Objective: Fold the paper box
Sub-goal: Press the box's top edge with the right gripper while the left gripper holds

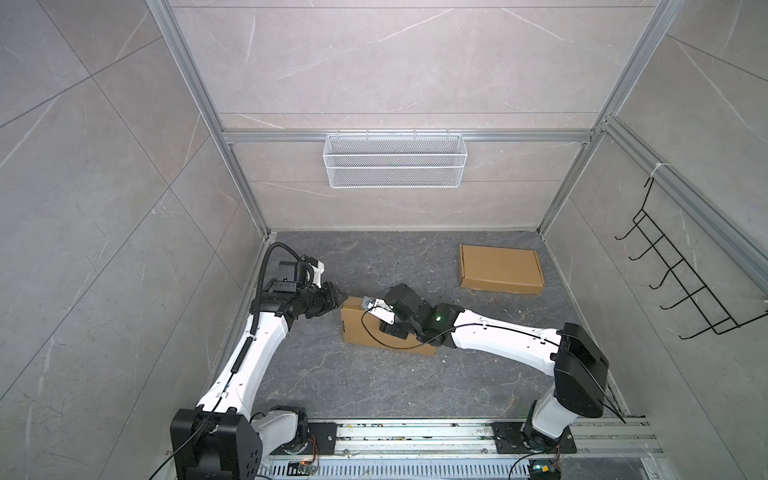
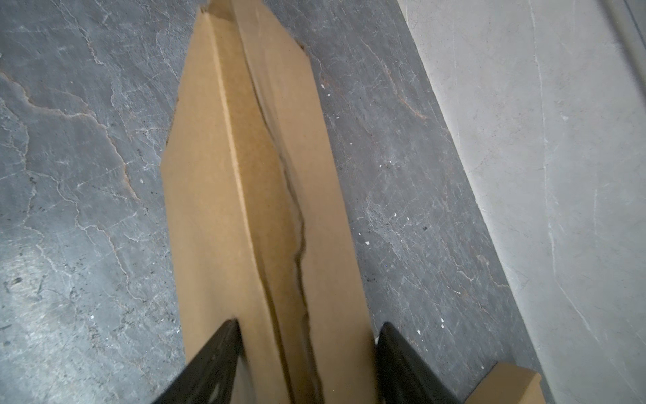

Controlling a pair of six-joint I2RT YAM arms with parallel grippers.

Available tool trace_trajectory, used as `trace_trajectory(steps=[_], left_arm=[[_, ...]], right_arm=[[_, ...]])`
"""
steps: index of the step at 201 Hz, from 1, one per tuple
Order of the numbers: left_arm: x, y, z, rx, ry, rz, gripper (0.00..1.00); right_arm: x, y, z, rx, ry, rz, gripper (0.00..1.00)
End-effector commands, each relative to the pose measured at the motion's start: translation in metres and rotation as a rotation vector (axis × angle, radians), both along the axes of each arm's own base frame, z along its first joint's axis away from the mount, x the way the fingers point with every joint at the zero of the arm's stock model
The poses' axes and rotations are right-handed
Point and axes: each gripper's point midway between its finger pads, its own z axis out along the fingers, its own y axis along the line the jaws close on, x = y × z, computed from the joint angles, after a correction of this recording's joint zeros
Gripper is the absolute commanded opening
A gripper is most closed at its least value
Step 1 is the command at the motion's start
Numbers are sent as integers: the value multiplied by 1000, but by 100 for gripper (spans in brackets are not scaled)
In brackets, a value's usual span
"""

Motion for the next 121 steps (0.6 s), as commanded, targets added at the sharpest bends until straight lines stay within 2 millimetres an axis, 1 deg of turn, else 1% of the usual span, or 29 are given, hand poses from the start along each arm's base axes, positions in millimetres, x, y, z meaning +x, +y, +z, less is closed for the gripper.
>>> trace_trajectory(steps=[1, 13, 32, 69, 92, 121], left_arm=[[3, 0, 13, 19, -37, -30, 31], [1, 0, 11, 23, -34, -35, 28], [-3, 1, 2, 32, -12, -42, 24], [-11, 11, -29, 98, 51, -34, 17], [-14, 11, -39, 102, 72, -37, 15], [-19, 19, -50, 154, 100, -29, 14]], right_arm=[[-7, -24, -49, -142, 85, -36, 63], [-7, -24, -49, -142, 85, -36, 63], [-7, -24, -48, -141, 82, -37, 63], [-6, -23, -45, -135, 80, -37, 63], [-6, -22, -40, -132, 79, -33, 63], [-7, -20, -37, -125, 76, -28, 65]])
